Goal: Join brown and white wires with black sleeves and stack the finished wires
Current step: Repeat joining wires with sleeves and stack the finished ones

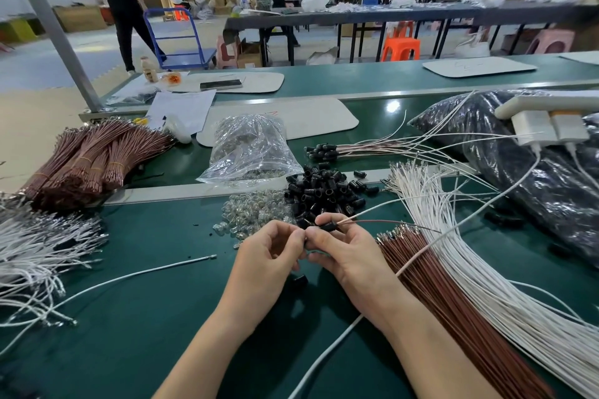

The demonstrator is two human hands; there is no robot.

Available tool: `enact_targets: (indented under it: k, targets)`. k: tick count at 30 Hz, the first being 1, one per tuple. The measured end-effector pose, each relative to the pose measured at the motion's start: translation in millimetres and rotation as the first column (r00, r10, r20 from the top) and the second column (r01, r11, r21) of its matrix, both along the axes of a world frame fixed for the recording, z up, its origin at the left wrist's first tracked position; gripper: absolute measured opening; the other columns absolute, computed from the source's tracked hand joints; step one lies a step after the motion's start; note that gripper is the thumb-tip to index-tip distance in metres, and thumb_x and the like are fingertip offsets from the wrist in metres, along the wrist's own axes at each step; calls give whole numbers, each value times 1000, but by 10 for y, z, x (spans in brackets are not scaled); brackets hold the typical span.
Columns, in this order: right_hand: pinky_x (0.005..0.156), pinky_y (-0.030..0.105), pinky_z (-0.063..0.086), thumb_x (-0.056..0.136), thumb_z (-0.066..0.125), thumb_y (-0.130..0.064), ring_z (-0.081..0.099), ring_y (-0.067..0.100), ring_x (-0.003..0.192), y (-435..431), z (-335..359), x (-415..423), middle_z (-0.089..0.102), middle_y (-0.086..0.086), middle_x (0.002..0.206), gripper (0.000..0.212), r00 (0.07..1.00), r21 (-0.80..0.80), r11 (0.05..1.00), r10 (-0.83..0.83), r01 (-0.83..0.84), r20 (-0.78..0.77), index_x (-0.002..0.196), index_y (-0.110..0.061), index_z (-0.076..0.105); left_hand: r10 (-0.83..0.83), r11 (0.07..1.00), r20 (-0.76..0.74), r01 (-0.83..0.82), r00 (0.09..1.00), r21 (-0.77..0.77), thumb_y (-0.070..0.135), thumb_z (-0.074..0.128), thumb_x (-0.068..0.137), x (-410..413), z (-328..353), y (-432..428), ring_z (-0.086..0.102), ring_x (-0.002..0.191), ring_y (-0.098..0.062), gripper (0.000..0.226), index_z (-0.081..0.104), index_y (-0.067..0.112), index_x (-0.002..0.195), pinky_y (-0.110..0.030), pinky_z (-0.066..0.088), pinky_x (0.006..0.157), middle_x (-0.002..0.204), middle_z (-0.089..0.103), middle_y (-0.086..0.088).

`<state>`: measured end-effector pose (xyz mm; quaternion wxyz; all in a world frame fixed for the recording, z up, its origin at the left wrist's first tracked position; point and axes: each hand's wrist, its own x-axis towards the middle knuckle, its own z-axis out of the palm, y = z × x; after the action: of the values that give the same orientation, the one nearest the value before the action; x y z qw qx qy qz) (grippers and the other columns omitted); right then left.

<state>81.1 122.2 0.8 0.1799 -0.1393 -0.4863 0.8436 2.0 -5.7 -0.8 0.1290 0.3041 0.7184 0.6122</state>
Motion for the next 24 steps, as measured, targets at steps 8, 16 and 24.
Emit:
enact_targets:
  k: [8, 16, 24]
  targets:
    - [66, 23, 57, 84, 75, -9, 68, 19, 77, 19, -28, -1, 71, 10, 82, 19, 998, 62, 997, -43, 41, 34, 98, -14, 64, -15, 999, -35, 13, 999, -34, 23, 62, 100, 12, 36, -4, 61, 59, -2, 15, 70, 22, 87, -13, 46, 58, 70, 71, 8]
    - [66, 27, 60, 87, 68, 4, 68, 14, 67, 55, 11, -16, 69, 5, 73, 22, 996, -67, 994, -91, 91, -2, 101, -12, 63, 163, 865, -555, -389, 816, -317, 40, 49, 101, -180, -43, -158, 52, 99, -11, 18, 62, 32, 110, -33, 41, 92, 105, 65, 10]
    - [70, 29, 61, 88, 66, 5, 67, 15, 69, 56, 42, 8, 68, 6, 75, 22, 996, -111, 990, -91, 89, -17, 104, -10, 63, 28, 754, -652, -444, 758, -484, 34, 57, 100, -196, -97, -168, 53, 106, -24, 22, 66, 24, 116, -39, 40, 93, 113, 57, 0]
